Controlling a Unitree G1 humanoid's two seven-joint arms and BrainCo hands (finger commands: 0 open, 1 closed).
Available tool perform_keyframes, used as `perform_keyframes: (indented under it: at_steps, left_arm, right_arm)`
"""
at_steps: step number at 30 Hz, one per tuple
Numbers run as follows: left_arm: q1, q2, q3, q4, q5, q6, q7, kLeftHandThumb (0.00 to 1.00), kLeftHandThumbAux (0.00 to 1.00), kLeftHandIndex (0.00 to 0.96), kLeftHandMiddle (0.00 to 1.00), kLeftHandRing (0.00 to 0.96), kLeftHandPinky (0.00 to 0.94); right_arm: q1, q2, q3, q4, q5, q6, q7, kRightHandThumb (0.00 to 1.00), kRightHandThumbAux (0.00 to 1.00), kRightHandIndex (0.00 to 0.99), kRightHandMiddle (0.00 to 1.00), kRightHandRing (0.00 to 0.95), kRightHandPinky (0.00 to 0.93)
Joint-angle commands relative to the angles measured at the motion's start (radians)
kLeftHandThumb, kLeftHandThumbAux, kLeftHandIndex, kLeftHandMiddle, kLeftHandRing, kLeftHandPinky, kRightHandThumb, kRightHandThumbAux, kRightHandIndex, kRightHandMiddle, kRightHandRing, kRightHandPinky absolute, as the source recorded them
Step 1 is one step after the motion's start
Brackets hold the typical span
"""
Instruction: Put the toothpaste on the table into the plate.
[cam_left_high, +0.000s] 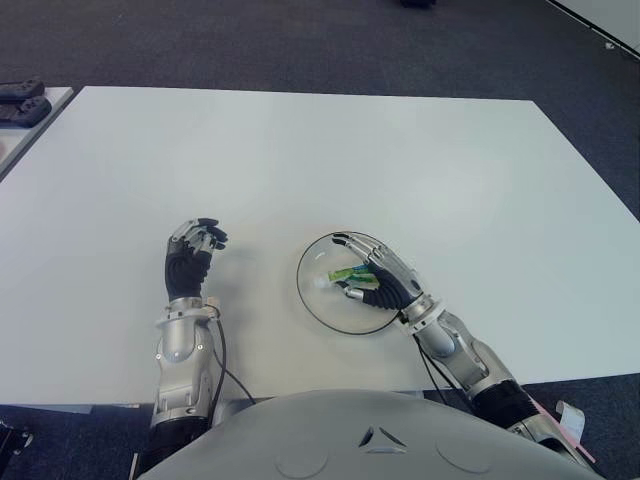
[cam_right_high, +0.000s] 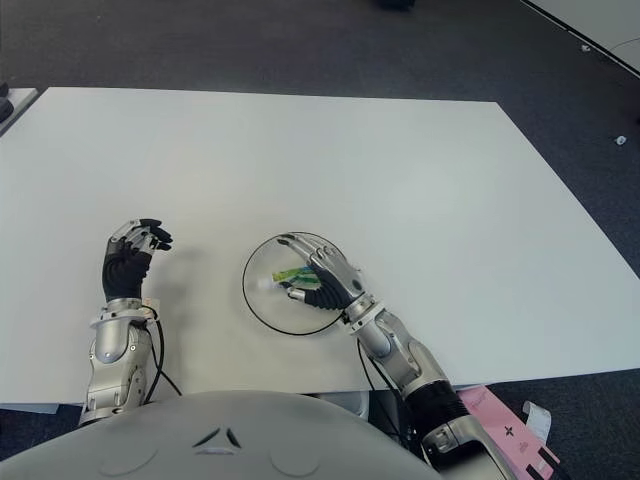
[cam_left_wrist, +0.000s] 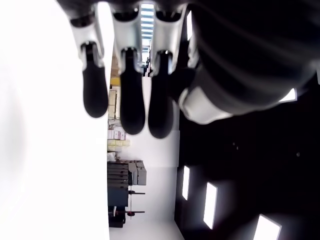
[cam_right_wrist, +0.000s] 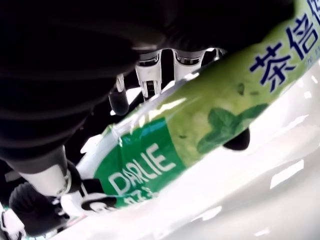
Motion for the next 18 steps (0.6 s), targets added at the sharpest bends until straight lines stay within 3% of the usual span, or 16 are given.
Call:
perform_keyframes:
  at_steps: [1, 7, 18]
  left_arm:
    - [-0.013, 0.008, -0.002, 0.020, 0.012, 0.013, 0.002, 0.705, 0.719, 0.437, 0.548, 0.535, 0.500]
    - [-0.017, 0.008, -0.004, 0.021, 0.019, 0.017, 0.007, 0.706, 0.720, 0.437, 0.546, 0.533, 0.496]
    - [-0.022, 0.004, -0.007, 0.024, 0.016, 0.025, 0.003, 0.705, 0.720, 0.437, 0.546, 0.533, 0.504]
  right_arm:
    - [-0.010, 0.002, -0.026, 0.039, 0.033, -0.037, -0.027, 0.467, 0.570, 0.082, 0.115, 0.121, 0.200]
    - [-0.011, 0.008, -0.063, 0.016, 0.122, -0.082, -0.007, 0.564, 0.634, 0.099, 0.122, 0.130, 0.209]
    - [0.019, 0.034, -0.110, -0.030, 0.212, -0.077, 0.022, 0.712, 0.771, 0.126, 0.153, 0.200, 0.236]
